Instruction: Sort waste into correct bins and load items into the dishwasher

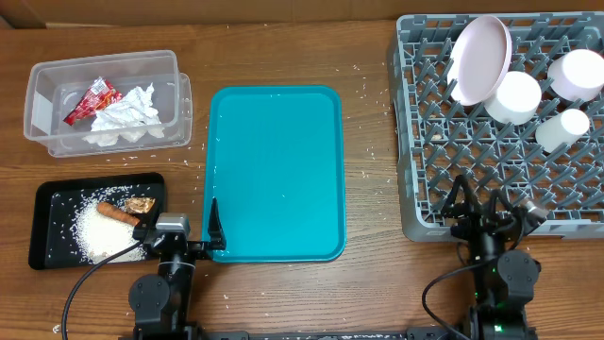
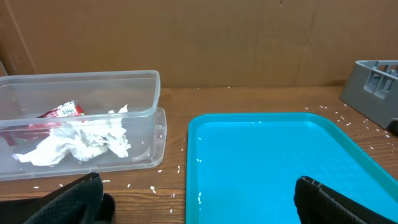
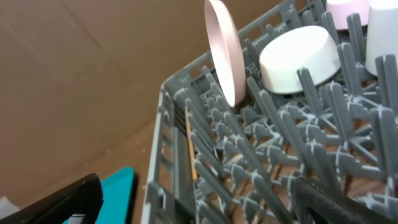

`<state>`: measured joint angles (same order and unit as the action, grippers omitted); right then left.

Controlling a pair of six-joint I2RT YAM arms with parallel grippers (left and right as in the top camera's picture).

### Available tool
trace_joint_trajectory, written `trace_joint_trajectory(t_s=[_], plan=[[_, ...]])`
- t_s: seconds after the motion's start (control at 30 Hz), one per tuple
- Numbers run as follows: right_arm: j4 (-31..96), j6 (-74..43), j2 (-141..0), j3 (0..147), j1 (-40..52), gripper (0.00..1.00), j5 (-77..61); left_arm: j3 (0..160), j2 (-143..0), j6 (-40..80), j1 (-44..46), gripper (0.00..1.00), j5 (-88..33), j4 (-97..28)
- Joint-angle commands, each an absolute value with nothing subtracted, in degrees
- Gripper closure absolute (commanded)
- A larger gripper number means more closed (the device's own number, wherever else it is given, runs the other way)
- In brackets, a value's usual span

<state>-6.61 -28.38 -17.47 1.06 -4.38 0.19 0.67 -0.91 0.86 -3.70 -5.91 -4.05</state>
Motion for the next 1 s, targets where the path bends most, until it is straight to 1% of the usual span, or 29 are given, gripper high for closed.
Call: trace_joint_trajectory(t_s=[0.0, 0.17, 0.3, 0.4, 0.53, 0.73, 0.97], plan=[[-4.8, -24.6, -12.9, 0.4, -3.9, 0.00, -0.4, 0.3, -0.3, -0.3, -3.2, 0.00, -5.4, -4.0], [-0.6, -18.3, -9.1, 0.4, -3.9, 0.00, -4.0, 0.3, -0.3, -0.2, -3.2, 0.00, -5.4, -4.0], [4.5, -15.2, -4.7, 0.4, -3.9, 0.00, -4.2, 0.3, -0.3, -0.3, -3.2, 0.00, -5.4, -4.0], [4.6, -14.5, -1.5, 0.4, -3.5, 0.00, -4.2, 0.3, -0.3, -0.2, -3.2, 0.00, -5.4, -4.0], [4.6, -10.5, -0.1, 0.4, -1.9, 0.00, -4.2, 0.3, -0.3, -0.2, -3.2, 0.00, -5.4, -4.0], [4.6, -10.2, -0.1, 0.4, 0.5, 0.00, -4.2, 0.3, -0.3, -0.2, -3.2, 0.00, -5.4, -4.0], [4.6, -10.2, -0.2, 0.5, 0.6, 0.00, -4.1, 0.3, -0.3, -0.3, -3.2, 0.00, -5.4, -4.0]])
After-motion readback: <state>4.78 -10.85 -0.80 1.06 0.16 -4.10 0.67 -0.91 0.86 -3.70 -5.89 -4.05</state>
